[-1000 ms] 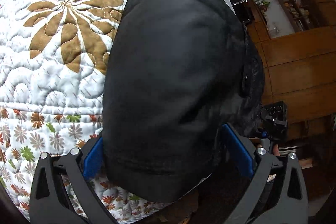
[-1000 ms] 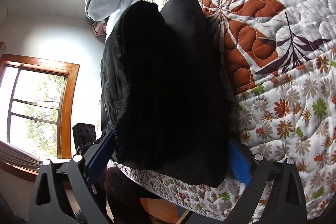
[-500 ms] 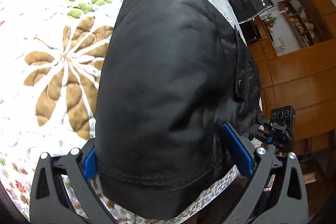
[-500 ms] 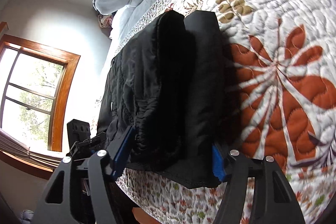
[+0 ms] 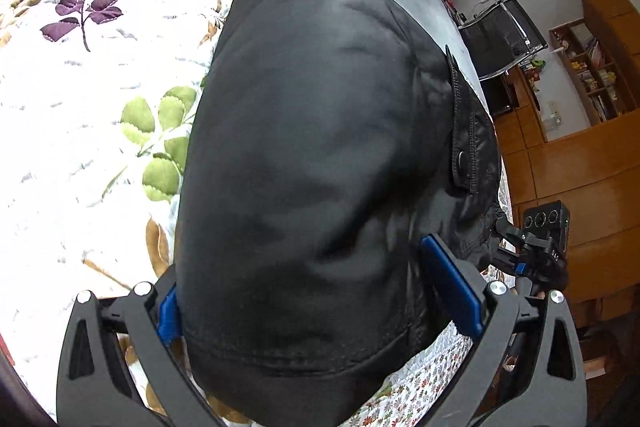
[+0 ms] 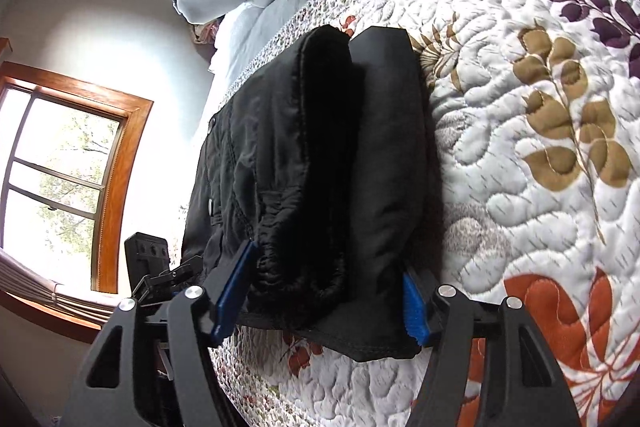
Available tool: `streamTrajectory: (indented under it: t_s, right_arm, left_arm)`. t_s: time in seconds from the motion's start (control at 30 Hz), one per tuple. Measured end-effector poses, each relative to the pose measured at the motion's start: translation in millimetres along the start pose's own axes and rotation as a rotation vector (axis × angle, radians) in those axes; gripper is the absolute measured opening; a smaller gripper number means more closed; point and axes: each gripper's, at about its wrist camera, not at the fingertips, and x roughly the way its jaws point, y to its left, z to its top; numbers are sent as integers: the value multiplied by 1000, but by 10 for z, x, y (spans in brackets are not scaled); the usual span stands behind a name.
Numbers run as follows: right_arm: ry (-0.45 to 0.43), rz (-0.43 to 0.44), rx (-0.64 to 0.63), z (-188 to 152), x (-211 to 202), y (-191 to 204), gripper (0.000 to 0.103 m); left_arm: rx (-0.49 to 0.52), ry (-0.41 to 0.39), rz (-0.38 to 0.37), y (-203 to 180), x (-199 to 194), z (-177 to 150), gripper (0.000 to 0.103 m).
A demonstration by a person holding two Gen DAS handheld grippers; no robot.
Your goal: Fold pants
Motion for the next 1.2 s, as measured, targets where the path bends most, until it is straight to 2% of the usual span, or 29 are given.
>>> streamTrajectory:
  t_s: [0.13, 0.23, 0.33, 0.4, 0.5, 0.6, 0.73, 0.97, 1.2]
  right_arm:
    - [2, 7, -2, -33, -8, -52, 69]
    - [-6, 9, 5, -75, -53, -70, 77]
    - [-33, -16, 9, -157, -163, -68, 80]
    - [-68, -72, -10, -239, -294, -5, 80]
    - [-120, -203, -68, -371, -496, 188, 80]
    - [-177, -326, -131, -586, -693, 479, 80]
    - [-233, -410, -196, -861, -816, 905, 85]
    - [-264, -454, -255, -1194, -830, 1399, 86]
    - [-277, -461, -282, -1388, -859, 1642, 86]
  left_arm:
    - [7, -1, 4, 138, -46, 1, 99]
    - [23, 3, 6, 188, -72, -16, 100]
    - [42, -12, 57, 153, -120, 6, 100]
    - [60, -41, 115, 133, -255, -63, 100]
    - [105, -97, 207, 58, -521, -160, 100]
    - [183, -152, 307, -94, -766, -315, 100]
    - [250, -209, 337, -373, -1025, -474, 100]
    - [317, -290, 391, -709, -1359, -765, 100]
    - [369, -292, 417, -850, -1442, -915, 100]
